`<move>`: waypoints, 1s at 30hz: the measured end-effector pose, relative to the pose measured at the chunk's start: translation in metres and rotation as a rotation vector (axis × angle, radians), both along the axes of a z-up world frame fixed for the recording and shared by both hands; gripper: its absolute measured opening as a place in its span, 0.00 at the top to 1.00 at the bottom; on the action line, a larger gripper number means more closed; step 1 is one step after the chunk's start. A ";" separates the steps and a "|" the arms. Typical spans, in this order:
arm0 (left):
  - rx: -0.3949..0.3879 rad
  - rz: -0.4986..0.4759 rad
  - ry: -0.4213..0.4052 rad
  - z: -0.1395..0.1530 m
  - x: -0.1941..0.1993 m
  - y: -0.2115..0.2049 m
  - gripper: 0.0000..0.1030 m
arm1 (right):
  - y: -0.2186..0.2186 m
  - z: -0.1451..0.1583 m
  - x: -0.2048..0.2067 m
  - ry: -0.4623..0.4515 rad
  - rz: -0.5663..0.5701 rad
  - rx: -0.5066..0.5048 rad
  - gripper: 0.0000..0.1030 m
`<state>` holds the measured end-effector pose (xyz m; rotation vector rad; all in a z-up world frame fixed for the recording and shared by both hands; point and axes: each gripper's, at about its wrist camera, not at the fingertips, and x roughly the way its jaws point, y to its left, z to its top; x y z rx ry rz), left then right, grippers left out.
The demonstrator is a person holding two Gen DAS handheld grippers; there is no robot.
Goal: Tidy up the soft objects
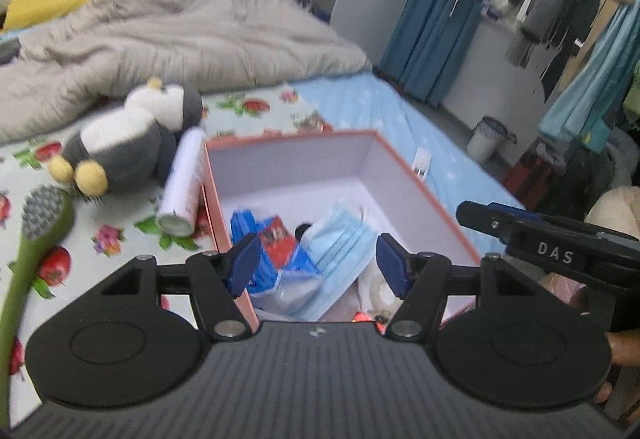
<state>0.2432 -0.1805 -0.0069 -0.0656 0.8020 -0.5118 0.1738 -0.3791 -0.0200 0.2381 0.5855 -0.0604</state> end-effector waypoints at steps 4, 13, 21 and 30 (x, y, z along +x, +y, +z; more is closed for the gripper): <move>-0.027 0.017 -0.051 0.031 -0.022 0.012 0.33 | 0.005 0.027 -0.022 -0.048 0.001 -0.018 0.60; -0.047 0.055 -0.092 0.065 -0.074 0.034 0.33 | 0.025 0.052 -0.061 -0.078 0.029 -0.025 0.60; -0.039 0.064 -0.087 0.063 -0.111 0.044 0.33 | 0.033 0.038 -0.088 -0.025 0.037 -0.022 0.60; -0.030 0.058 -0.054 0.044 -0.126 0.044 0.33 | 0.037 0.026 -0.103 0.001 0.026 -0.028 0.60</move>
